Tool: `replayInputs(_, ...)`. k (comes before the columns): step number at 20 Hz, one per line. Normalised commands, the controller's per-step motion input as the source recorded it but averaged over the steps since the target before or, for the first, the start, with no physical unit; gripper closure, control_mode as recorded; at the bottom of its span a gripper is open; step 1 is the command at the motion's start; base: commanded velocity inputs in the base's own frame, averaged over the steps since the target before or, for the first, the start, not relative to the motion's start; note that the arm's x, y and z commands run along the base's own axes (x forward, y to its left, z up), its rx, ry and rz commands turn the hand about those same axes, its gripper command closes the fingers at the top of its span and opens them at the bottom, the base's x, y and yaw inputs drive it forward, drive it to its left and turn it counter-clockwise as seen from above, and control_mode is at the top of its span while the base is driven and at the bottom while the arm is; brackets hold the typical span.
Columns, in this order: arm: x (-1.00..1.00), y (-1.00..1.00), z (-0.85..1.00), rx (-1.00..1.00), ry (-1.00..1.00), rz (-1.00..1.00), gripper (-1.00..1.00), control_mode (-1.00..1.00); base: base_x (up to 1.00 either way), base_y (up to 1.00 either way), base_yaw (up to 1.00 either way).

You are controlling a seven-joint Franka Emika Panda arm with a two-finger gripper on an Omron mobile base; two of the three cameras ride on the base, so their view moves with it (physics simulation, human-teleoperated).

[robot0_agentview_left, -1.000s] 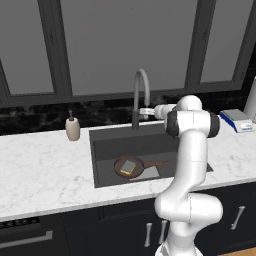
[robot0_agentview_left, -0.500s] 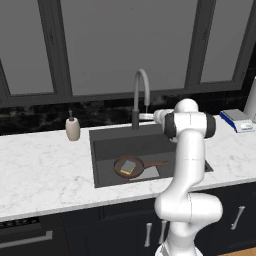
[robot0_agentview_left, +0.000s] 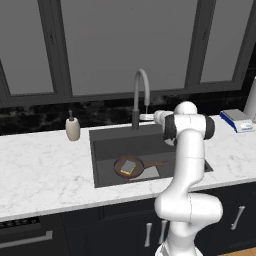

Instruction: Pick the pan and sponge and place them into the sink. Then turn on the water.

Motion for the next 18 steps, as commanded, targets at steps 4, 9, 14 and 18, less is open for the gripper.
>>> replayInputs(4, 0.28, 0.0, -0.01, 0.0, -0.2, 0.0, -1.0, -1.0, 0.0, 0.0, 0.0)
replayInputs(9, 0.33, 0.0, -0.04, 0.0, -0.3, 0.02, -1.0, -1.0, 0.0, 0.0, 0.0)
replayInputs(14, 0.17, 0.0, -0.02, 0.0, -0.35, 0.03, -1.0, -1.0, 0.0, 0.0, 0.0)
replayInputs(18, 0.06, -0.01, -0.01, 0.02, -0.29, 0.04, -1.0, -1.0, 0.0, 0.0, 0.0)
